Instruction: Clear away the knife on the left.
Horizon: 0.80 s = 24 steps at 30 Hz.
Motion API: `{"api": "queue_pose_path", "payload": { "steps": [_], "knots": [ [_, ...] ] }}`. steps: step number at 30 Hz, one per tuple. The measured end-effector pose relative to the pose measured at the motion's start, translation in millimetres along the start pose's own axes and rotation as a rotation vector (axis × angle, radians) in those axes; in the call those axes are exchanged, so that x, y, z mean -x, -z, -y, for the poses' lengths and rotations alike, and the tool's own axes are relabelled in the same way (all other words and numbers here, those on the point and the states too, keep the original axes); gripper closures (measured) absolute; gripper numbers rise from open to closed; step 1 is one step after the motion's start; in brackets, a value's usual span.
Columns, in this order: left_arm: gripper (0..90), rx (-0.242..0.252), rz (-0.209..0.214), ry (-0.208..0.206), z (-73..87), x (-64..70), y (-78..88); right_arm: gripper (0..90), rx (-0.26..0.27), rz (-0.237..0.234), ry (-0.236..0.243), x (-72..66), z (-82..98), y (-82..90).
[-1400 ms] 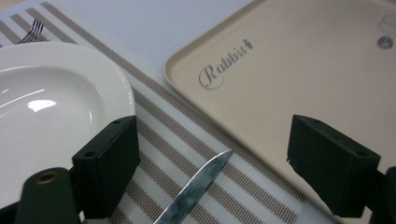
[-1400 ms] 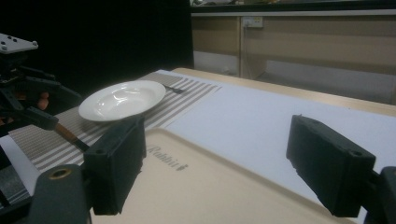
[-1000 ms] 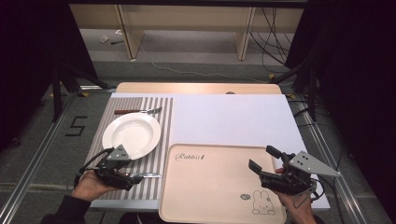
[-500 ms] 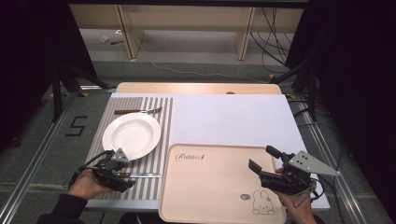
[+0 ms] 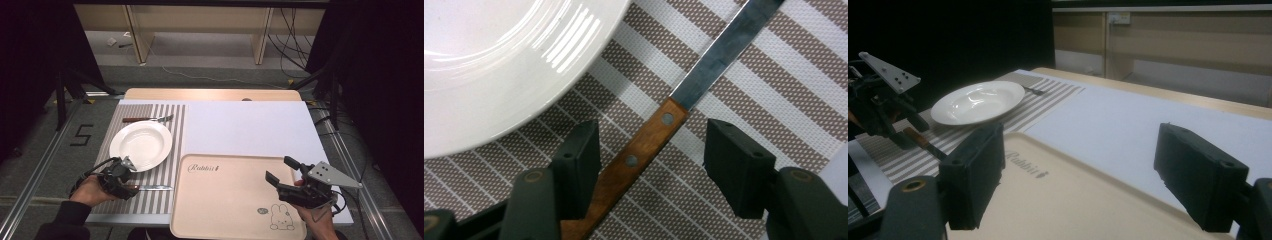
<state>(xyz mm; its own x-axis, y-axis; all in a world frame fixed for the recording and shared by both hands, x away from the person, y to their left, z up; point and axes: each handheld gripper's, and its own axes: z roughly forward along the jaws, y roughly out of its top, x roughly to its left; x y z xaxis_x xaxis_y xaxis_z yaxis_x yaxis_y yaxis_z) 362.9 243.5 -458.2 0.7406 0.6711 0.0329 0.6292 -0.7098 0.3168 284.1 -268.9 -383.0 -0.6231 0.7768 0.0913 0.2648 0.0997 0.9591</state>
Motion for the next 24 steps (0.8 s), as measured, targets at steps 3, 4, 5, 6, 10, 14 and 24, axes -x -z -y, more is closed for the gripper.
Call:
{"api": "queue_pose_path", "payload": {
  "steps": [3,4,5,6,10,14,24],
  "knots": [
    [41.8,-0.023,-0.002,-0.008,-2.4,-1.3,-3.7,21.5,0.000,-0.001,-0.001,-0.1,0.1,-0.6],
    [42.1,-0.034,0.000,-0.009,-3.1,-1.6,-5.0,21.5,0.001,-0.001,0.001,-0.2,0.2,-0.8],
    [42.8,-0.043,0.010,-0.013,-3.5,-1.8,-6.4,21.5,0.001,-0.001,0.001,-0.4,0.2,-0.8],
    [43.7,-0.055,0.021,-0.017,-3.7,-1.4,-7.3,21.5,0.001,-0.001,0.001,-0.4,0.2,-0.9],
    [50.2,-0.062,0.032,-0.001,-4.7,-3.4,-6.7,21.7,-0.001,0.000,0.001,-0.2,0.2,-1.0],
    [57.6,-0.098,0.038,-0.017,-8.3,0.0,-6.0,21.7,-0.002,-0.001,0.005,-0.1,0.2,-1.3],
    [75.9,-0.165,0.058,-0.030,-18.8,-0.5,-7.9,21.8,-0.004,-0.002,0.003,-0.6,0.2,-1.6]
  ]
}}
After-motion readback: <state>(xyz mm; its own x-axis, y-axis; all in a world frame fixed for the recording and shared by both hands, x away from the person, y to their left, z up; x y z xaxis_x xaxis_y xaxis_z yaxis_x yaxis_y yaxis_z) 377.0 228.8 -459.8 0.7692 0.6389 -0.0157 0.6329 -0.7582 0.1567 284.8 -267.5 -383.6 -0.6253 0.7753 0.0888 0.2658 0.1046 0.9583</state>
